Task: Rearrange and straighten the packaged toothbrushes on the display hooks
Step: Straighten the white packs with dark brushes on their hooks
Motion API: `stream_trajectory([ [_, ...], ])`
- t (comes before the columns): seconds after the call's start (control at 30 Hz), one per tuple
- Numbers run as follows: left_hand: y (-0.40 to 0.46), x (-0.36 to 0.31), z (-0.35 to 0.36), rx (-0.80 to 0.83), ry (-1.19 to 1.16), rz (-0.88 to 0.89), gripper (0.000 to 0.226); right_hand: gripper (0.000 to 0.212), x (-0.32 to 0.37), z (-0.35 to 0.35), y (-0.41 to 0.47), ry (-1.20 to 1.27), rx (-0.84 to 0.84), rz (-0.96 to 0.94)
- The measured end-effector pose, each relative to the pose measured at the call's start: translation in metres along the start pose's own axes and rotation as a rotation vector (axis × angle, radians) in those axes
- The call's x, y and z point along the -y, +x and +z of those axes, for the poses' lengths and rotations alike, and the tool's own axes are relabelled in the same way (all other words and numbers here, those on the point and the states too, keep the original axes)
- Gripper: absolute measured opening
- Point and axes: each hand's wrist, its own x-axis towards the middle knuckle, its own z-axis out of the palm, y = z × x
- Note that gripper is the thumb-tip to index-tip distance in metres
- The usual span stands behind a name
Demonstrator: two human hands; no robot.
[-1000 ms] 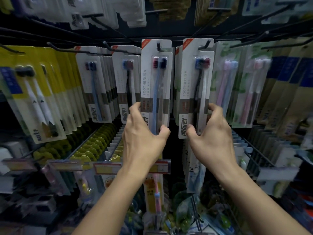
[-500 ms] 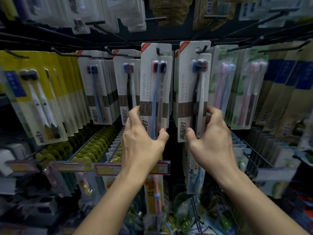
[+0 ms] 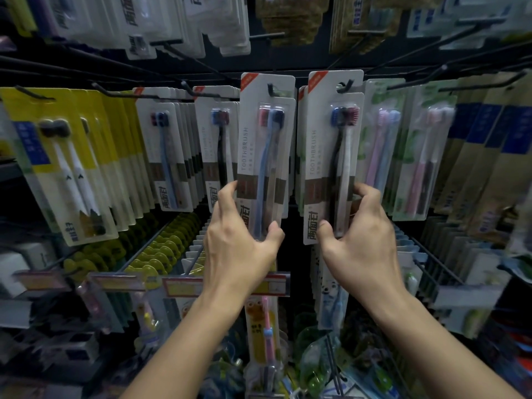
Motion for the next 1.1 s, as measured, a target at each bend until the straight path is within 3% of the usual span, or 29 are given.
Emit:
stream_trajectory([
  [1.1, 0.002, 0.009, -0.013, -0.083, -0.102, 0.117, 0.089, 0.071, 0.010, 0.008, -0.009, 0.169, -0.052, -0.120],
])
